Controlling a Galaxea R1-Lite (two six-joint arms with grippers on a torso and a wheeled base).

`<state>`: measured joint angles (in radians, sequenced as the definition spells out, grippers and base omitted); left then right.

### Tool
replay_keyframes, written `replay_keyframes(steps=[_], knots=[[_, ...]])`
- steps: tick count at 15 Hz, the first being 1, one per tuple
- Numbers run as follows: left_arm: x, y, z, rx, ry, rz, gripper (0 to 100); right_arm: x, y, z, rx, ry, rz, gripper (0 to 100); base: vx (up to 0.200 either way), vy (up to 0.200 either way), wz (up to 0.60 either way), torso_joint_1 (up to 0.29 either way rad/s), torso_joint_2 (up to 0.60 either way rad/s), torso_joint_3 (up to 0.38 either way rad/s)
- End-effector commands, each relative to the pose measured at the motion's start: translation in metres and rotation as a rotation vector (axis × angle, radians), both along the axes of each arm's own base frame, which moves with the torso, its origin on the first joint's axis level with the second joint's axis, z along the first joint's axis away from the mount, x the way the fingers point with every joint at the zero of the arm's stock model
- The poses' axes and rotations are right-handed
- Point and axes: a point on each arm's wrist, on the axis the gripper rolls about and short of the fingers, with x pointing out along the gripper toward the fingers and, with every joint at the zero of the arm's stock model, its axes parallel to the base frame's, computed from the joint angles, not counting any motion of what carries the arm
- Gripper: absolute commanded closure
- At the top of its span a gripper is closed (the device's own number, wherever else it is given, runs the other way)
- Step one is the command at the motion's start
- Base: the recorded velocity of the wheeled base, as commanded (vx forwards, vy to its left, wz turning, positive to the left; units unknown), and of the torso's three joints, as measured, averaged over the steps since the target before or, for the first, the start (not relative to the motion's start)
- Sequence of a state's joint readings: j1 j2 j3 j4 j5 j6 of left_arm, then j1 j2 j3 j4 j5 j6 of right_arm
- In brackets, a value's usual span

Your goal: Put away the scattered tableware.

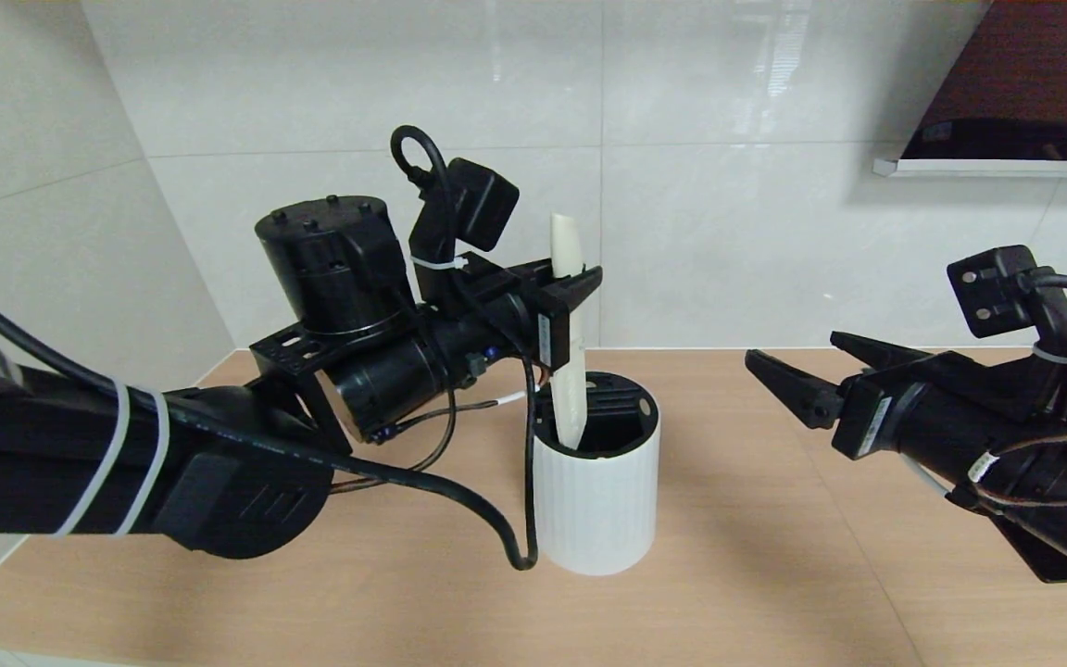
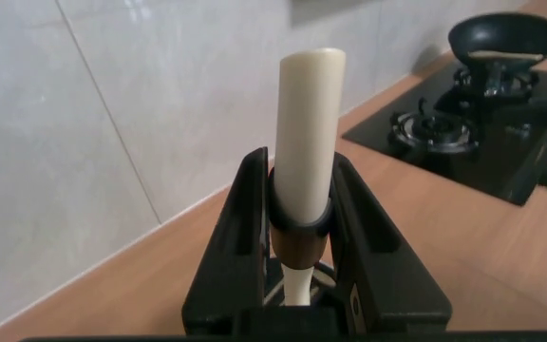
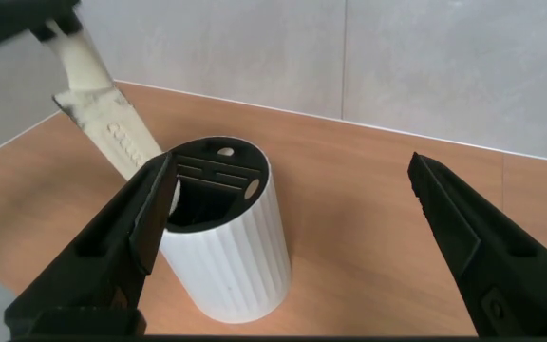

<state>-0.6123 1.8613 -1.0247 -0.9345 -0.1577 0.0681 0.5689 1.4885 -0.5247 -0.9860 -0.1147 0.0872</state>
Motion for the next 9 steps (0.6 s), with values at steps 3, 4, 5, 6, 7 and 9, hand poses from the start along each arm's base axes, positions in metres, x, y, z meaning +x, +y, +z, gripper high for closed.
replay_keyframes(steps=[3, 4, 5, 6, 7, 9], knots=[[0.007, -0.007, -0.033, 0.006, 0.007, -0.003, 100, 0.0, 0.0, 0.0, 0.0, 0.001, 0.0, 0, 0.0, 0.0, 0.0, 0.0, 0.0, 0.0], [0.007, -0.007, -0.035, 0.009, 0.014, -0.003, 100, 0.0, 0.0, 0.0, 0.0, 0.001, 0.0, 0, 0.0, 0.0, 0.0, 0.0, 0.0, 0.0], [0.008, -0.007, -0.037, 0.012, 0.018, -0.002, 100, 0.0, 0.0, 0.0, 0.0, 0.001, 0.0, 0, 0.0, 0.0, 0.0, 0.0, 0.0, 0.0], [0.008, -0.007, -0.039, 0.017, 0.023, -0.002, 100, 0.0, 0.0, 0.0, 0.0, 0.001, 0.0, 0, 0.0, 0.0, 0.0, 0.0, 0.0, 0.0], [0.008, -0.008, -0.04, 0.02, 0.027, -0.003, 100, 0.0, 0.0, 0.0, 0.0, 0.001, 0.0, 0, 0.0, 0.0, 0.0, 0.0, 0.0, 0.0], [0.009, -0.008, -0.046, 0.03, 0.041, -0.003, 100, 0.0, 0.0, -0.001, -0.002, 0.003, 0.0, 0, 0.0, 0.0, 0.0, 0.0, 0.0, 0.0]])
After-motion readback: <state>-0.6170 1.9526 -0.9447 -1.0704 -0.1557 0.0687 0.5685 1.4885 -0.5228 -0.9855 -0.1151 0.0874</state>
